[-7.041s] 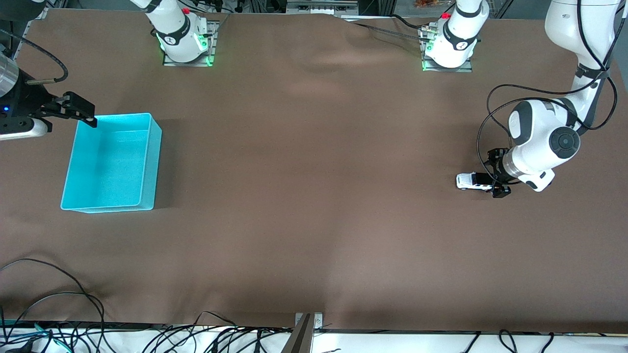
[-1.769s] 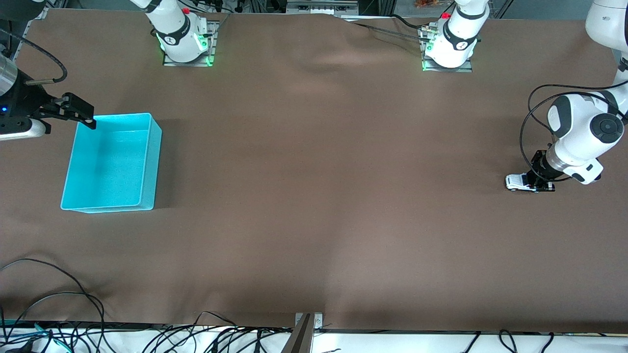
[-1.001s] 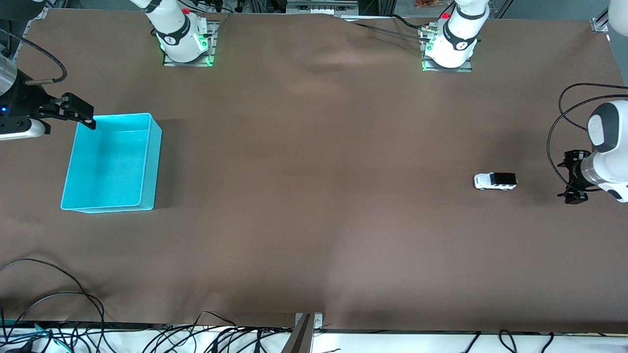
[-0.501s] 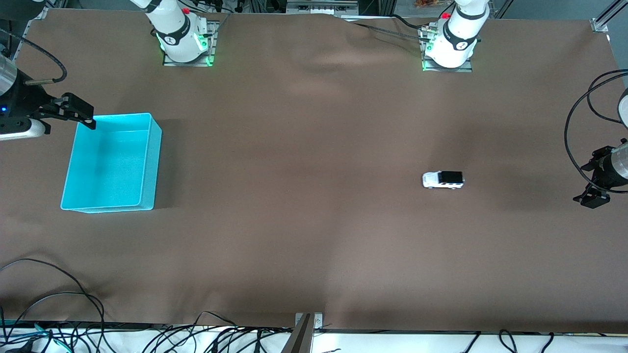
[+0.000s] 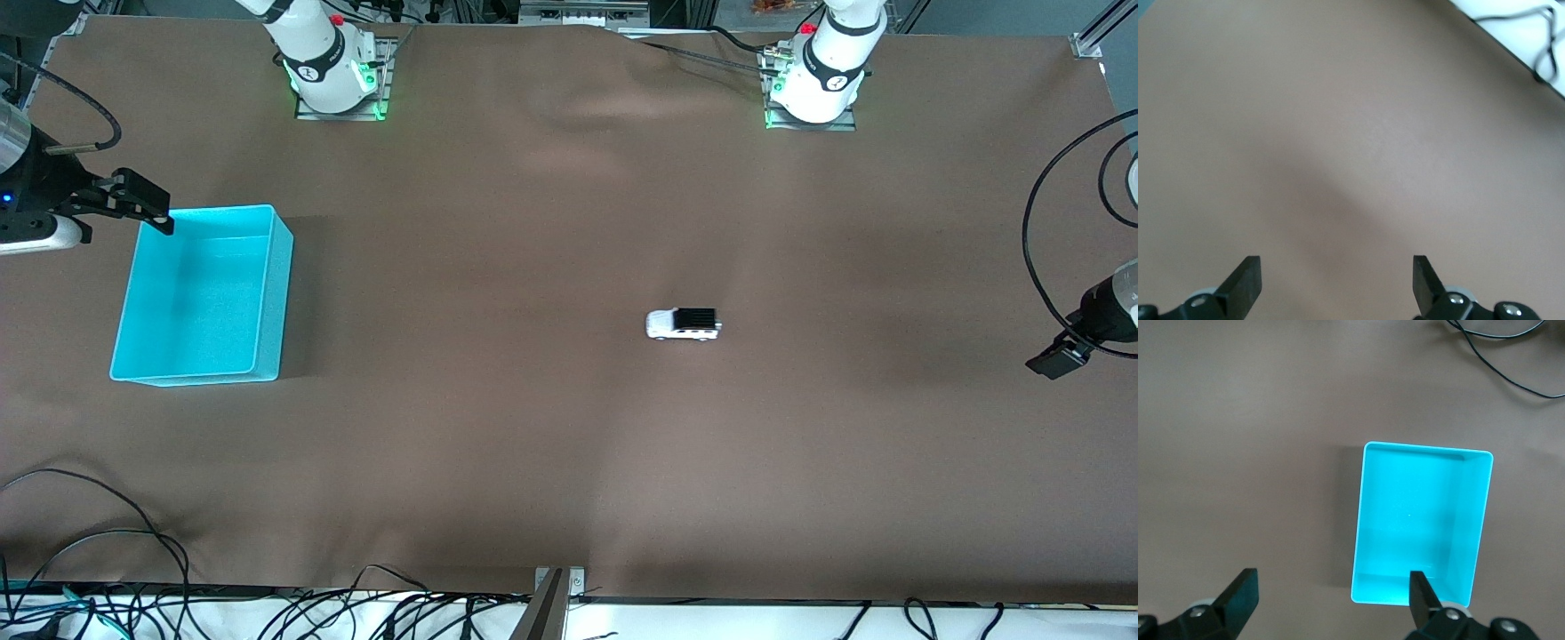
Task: Wind and store white jeep toy
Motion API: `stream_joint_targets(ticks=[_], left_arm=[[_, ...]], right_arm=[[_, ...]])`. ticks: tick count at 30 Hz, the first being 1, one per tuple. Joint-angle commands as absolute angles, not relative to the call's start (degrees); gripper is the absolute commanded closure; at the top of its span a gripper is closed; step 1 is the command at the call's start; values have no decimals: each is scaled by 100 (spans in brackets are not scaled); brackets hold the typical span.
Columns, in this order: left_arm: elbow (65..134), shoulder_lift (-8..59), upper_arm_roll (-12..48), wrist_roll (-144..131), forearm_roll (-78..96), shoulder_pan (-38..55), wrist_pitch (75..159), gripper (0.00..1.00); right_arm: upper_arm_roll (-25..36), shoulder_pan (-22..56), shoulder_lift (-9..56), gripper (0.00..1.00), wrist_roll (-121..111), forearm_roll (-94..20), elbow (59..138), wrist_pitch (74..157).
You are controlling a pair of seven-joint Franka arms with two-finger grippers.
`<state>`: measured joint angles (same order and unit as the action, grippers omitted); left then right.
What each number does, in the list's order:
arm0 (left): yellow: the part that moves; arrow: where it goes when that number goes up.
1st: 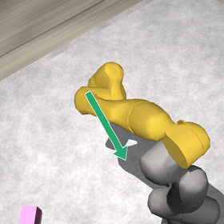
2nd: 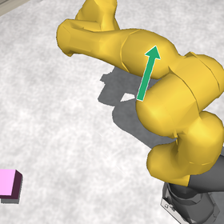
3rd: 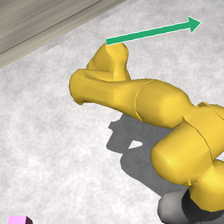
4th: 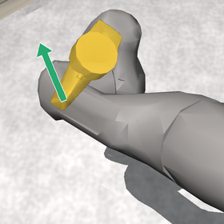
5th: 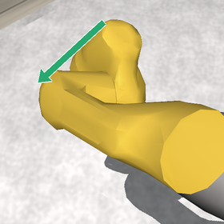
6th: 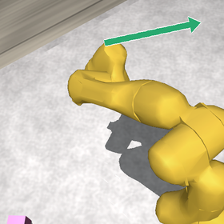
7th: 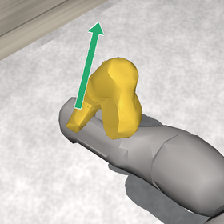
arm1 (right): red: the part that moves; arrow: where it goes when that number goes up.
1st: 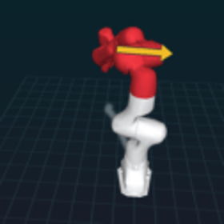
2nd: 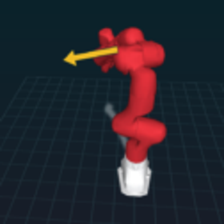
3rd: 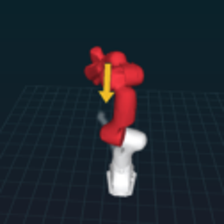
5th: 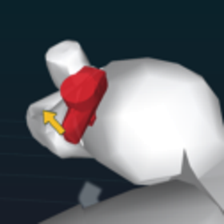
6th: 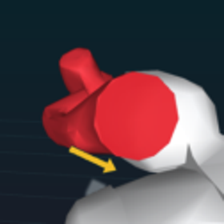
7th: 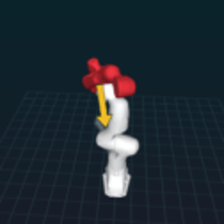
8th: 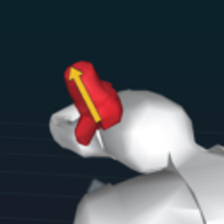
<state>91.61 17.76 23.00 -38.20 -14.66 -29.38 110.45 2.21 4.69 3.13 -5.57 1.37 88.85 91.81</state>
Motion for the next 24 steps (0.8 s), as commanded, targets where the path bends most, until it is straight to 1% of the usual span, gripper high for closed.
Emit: stream_joint_targets(ticks=[1, 5, 11, 14, 18, 24], left_arm=[[8763, 1775, 2417, -2674, -1415, -2918, 10609, 0], [8579, 1775, 2584, -2154, -1450, -2883, 10310, 0], [8218, 1784, 2619, -2004, -1345, -2769, 9967, 0], [8200, 1775, 2637, -2004, -1231, -2769, 9958, 0], [7946, 1767, 2742, -2013, -1116, -2769, 9949, 0], [7963, 1714, 2962, -2057, -1177, -2760, 9949, 0]], right_arm=[[202, 466, 343, 0, -510, 149, 8771, 9158], [202, 475, 343, 0, -510, 149, 8771, 9158], [202, 475, 343, 0, -510, 149, 8771, 9158], [202, 466, 343, 0, -510, 149, 8771, 9158], [202, 475, 343, 0, -510, 149, 8771, 9158], [202, 475, 343, 0, -510, 149, 8771, 9158]])
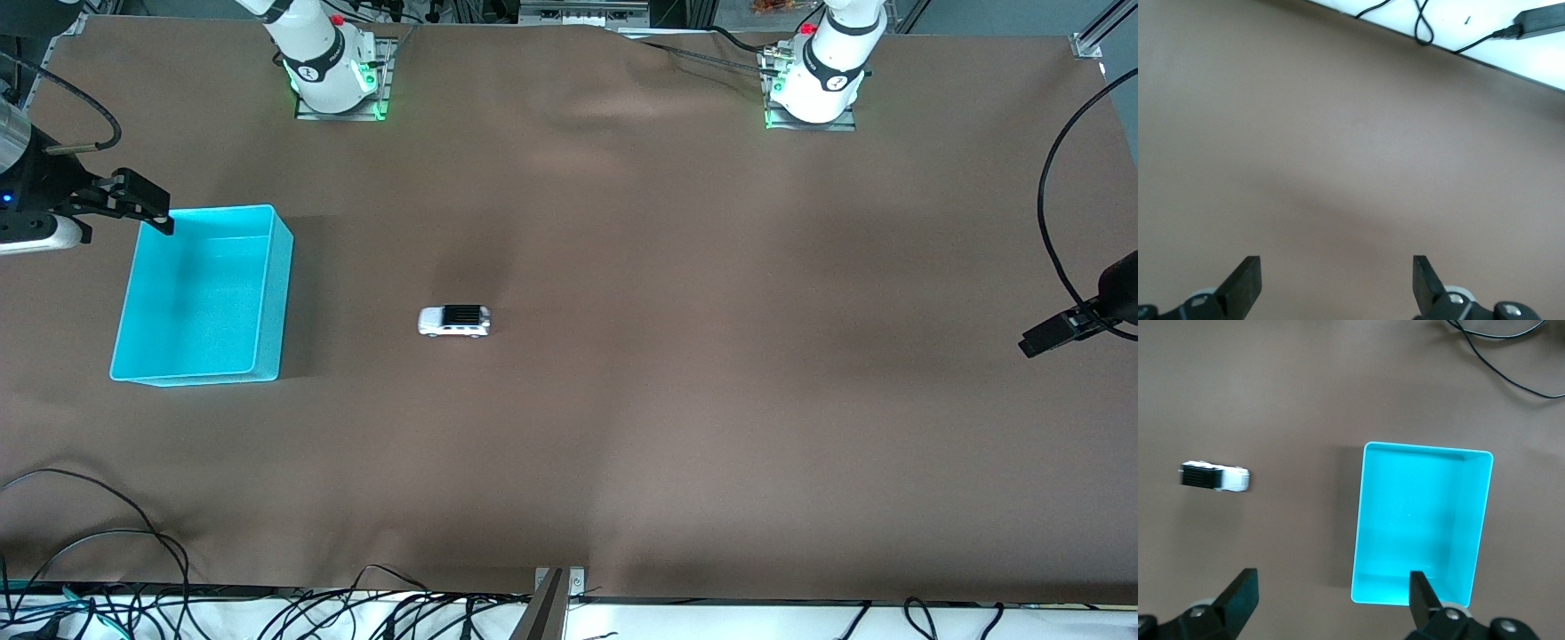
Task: Wind and store white jeep toy
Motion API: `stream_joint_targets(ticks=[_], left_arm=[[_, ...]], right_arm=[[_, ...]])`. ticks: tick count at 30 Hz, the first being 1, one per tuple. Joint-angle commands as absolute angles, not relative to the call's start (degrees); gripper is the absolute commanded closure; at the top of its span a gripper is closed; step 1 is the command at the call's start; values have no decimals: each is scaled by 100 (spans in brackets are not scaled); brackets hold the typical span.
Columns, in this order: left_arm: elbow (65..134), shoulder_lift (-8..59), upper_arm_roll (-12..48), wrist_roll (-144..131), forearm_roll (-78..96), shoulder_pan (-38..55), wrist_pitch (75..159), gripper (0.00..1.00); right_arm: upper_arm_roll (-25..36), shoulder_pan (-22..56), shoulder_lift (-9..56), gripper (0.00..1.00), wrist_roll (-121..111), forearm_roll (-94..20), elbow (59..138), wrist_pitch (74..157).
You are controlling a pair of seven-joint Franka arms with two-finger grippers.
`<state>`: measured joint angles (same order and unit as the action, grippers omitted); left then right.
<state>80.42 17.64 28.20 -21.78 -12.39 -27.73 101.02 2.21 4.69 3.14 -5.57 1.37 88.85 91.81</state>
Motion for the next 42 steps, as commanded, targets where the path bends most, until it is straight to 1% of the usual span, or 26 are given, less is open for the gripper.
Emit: stream_joint_targets(ticks=[1, 21, 26, 32, 37, 42], left_arm=[[7998, 1723, 2971, -2065, -1186, -2751, 9949, 0], [7963, 1696, 2936, -2030, -1081, -2848, 9861, 0], [7945, 1705, 2927, -1995, -704, -2979, 9861, 0], [7963, 1670, 2901, -1978, -668, -3024, 9861, 0], [8007, 1521, 2480, -1969, -589, -2577, 9730, 0], [8068, 1336, 1715, -1934, -264, -1917, 9510, 0]], right_arm=[[202, 475, 343, 0, -510, 149, 8771, 9158], [202, 475, 343, 0, -510, 149, 8771, 9158], [202, 475, 343, 0, -510, 149, 8771, 9158], [202, 475, 343, 0, -510, 149, 8771, 9158], [202, 475, 343, 0, -510, 149, 8771, 9158], [202, 475, 343, 0, -510, 149, 8771, 9158]])
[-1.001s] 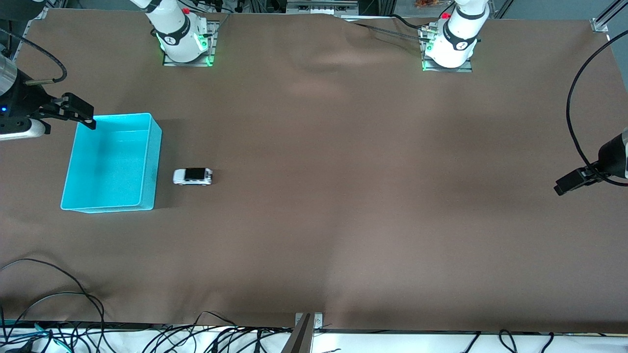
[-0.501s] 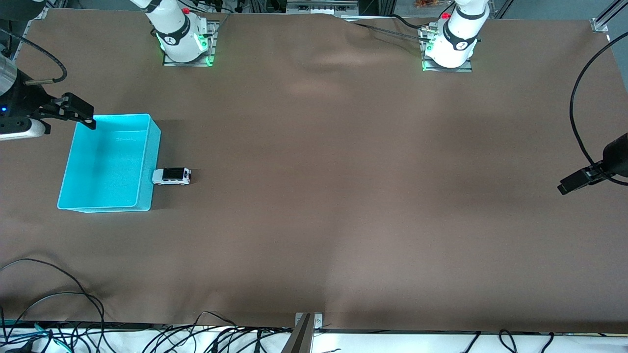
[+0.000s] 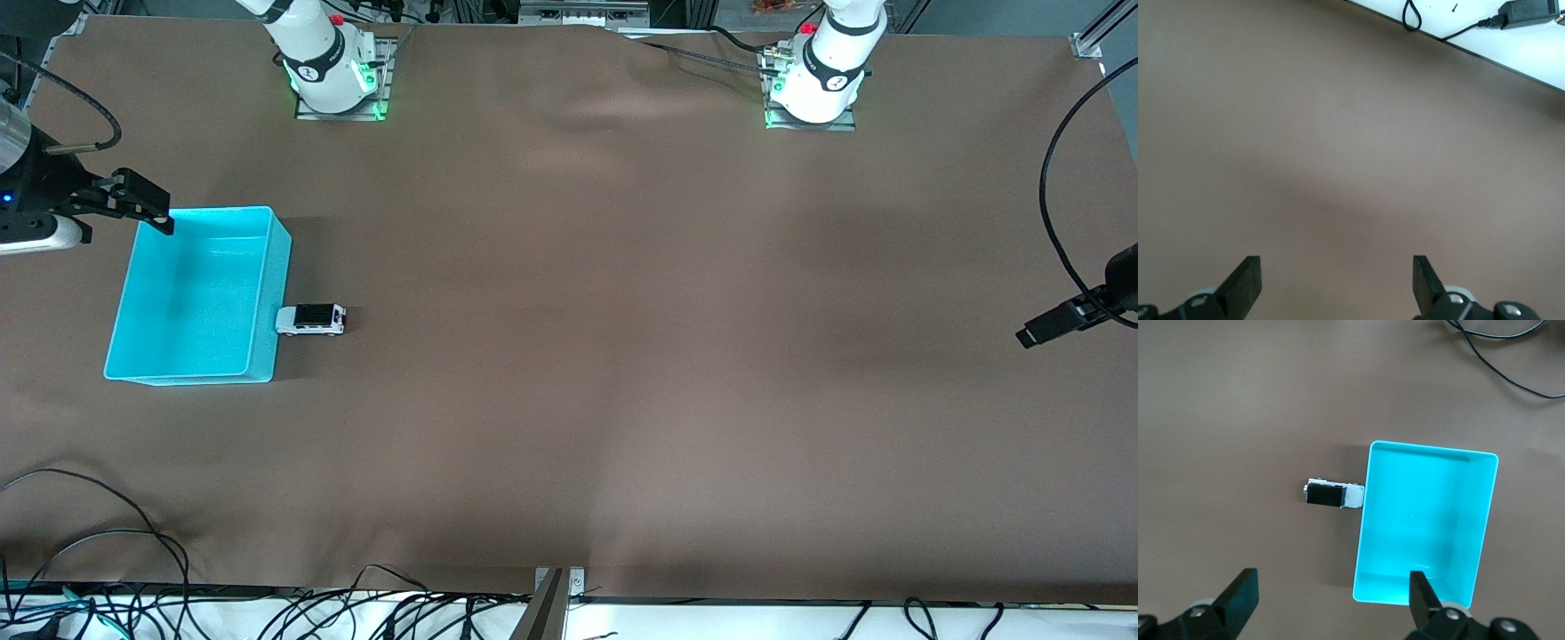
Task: Wind and store white jeep toy
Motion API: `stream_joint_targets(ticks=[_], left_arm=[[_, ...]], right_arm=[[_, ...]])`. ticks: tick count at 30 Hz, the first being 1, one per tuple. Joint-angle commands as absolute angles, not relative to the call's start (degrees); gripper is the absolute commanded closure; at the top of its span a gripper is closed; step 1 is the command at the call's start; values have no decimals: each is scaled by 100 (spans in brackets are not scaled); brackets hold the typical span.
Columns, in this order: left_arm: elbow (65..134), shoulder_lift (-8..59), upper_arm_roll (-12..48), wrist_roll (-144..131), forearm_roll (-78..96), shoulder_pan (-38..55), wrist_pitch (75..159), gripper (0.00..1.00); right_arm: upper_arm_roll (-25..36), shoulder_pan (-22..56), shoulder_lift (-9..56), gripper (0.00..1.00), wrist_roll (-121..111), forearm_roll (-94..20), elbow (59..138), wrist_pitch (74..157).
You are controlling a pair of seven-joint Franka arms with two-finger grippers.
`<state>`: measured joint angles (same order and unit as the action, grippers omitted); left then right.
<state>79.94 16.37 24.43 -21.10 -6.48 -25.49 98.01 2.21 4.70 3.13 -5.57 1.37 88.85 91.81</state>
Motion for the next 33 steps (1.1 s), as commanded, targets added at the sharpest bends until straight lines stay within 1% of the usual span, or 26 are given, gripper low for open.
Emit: stream_joint_targets(ticks=[1, 7, 11, 16, 21, 25, 33], left_arm=[[8103, 1284, 1592, -1881, -203, -1812, 9492, 0], [8428, 932, 906, -1240, -53, -1214, 9466, 0], [8639, 668, 344, -915, 228, -739, 9466, 0], [8701, 422, -166, -519, 255, -177, 9159, 0], [8675, 439, -237, -554, 264, -18, 9158, 0], [8684, 536, -518, -492, 255, 254, 9158, 0], [8640, 738, -369, -510, 149, 378, 9062, 0]], right_arm=[[202, 475, 343, 0, -510, 149, 8771, 9158], [202, 475, 343, 0, -510, 149, 8771, 9158], [202, 466, 343, 0, -510, 149, 8771, 9158], [211, 466, 343, 0, -510, 149, 8771, 9158], [193, 475, 343, 0, -457, 97, 8771, 9158], [193, 475, 334, 0, -387, 88, 8763, 9158], [220, 457, 352, 0, -387, 70, 8771, 9158]])
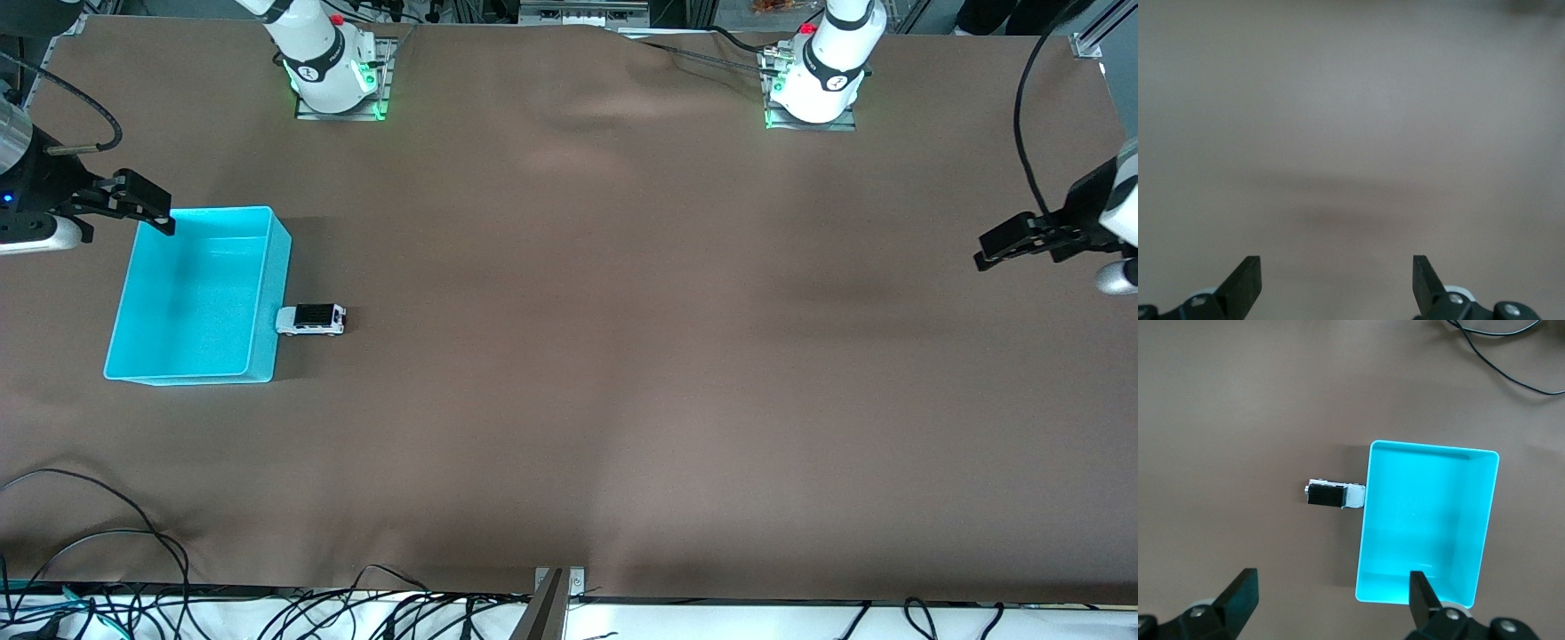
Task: Wind and store white jeep toy
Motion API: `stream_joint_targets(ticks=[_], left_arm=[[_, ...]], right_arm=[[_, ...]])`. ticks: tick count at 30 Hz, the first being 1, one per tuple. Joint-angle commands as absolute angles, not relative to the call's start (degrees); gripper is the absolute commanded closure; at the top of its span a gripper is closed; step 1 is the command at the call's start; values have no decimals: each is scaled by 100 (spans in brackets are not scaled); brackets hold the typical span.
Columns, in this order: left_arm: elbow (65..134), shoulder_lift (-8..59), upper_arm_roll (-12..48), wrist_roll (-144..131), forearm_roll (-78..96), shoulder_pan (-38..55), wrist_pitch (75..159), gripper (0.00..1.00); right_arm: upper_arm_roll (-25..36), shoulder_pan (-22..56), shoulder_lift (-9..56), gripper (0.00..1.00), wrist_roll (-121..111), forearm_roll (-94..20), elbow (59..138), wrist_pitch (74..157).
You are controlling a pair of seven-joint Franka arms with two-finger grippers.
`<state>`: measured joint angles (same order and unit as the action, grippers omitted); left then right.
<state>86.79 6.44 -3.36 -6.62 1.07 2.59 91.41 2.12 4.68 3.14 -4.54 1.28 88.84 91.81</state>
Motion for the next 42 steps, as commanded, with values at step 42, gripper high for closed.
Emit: stream_joint_targets(ticks=[42], left_arm=[[8473, 729, -369, 334, 299, 176, 9026, 0]], right_arm=[[132, 413, 431, 0, -387, -97, 9561, 10054]])
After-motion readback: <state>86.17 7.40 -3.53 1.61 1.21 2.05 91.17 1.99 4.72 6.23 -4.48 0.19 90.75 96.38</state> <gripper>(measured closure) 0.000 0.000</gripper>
